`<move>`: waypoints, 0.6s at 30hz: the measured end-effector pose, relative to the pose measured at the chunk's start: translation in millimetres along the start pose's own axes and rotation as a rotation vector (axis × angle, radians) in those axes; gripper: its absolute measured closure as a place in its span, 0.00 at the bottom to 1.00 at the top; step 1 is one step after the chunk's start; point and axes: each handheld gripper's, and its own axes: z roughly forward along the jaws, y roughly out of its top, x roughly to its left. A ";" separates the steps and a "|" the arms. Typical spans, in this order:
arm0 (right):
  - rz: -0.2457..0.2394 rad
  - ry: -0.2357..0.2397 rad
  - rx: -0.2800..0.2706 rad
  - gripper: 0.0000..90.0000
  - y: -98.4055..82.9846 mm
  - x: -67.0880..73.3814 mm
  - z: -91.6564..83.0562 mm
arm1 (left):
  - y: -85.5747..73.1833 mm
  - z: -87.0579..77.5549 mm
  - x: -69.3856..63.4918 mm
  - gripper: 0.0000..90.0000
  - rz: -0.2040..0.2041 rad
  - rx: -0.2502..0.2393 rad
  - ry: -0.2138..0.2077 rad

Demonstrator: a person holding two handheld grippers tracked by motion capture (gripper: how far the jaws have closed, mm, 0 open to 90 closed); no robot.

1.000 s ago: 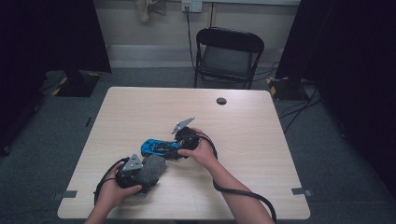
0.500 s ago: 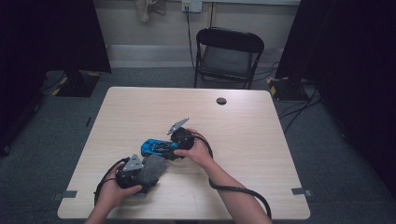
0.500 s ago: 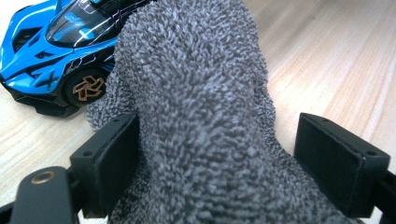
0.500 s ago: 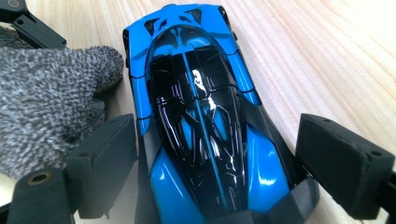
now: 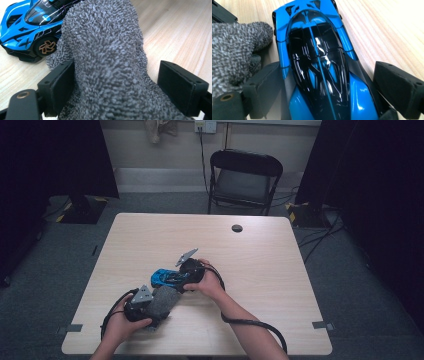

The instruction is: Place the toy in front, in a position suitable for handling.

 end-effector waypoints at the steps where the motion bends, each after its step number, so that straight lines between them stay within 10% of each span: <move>1: 0.000 0.000 0.000 0.10 0.0 0.0 0.0 | 0.0 0.0 0.0 0.16 0.000 0.000 0.000; 18: -0.063 -0.016 0.012 0.27 -0.8 7.6 -3.6 | 0.1 0.1 -0.9 0.16 0.006 0.006 0.006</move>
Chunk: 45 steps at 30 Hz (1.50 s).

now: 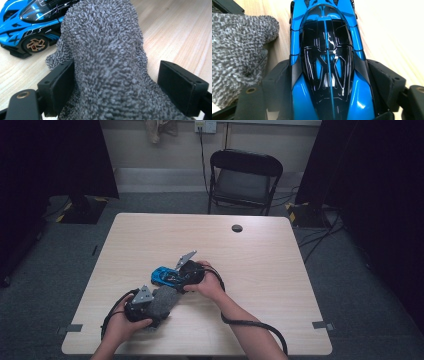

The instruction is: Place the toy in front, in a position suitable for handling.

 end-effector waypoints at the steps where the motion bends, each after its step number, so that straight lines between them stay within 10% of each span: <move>1: 0.006 -0.008 0.006 0.28 0.3 1.1 -0.4 | 0.0 0.1 0.1 0.16 -0.002 -0.002 -0.001; 29: 0.106 -0.038 0.012 0.28 -3.4 5.3 -6.4 | 0.0 -0.1 0.6 0.16 -0.007 -0.005 -0.003; 45: 0.061 -0.049 -0.024 0.27 -10.0 4.5 -6.0 | 0.0 0.1 0.2 0.16 -0.005 -0.004 -0.003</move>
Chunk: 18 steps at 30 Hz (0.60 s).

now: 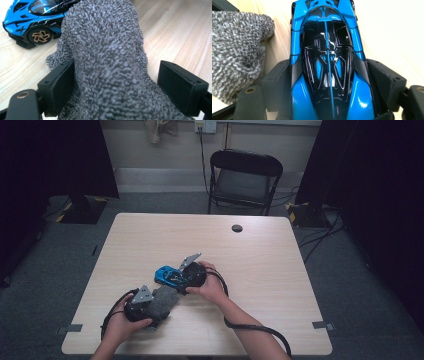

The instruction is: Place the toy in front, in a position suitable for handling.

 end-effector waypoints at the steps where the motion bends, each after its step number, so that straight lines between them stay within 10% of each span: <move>1: 0.001 -0.004 -0.004 0.27 -0.6 0.6 0.1 | -0.1 0.2 0.0 0.16 0.000 -0.002 -0.001; 18: 0.045 0.009 -0.027 0.20 4.8 -5.0 -4.2 | 0.2 0.6 -0.3 0.16 0.001 -0.001 0.002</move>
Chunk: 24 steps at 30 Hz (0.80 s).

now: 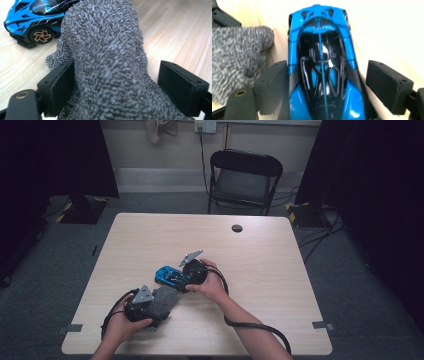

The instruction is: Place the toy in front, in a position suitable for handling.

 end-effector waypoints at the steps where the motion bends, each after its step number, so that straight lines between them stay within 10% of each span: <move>1: 0.005 0.006 -0.004 0.20 1.4 -0.5 0.2 | 0.0 0.0 0.0 0.16 0.000 0.000 0.000; 24: -0.051 -0.022 -0.003 0.19 8.1 6.5 23.2 | 0.0 -0.2 0.0 0.16 0.000 0.002 0.000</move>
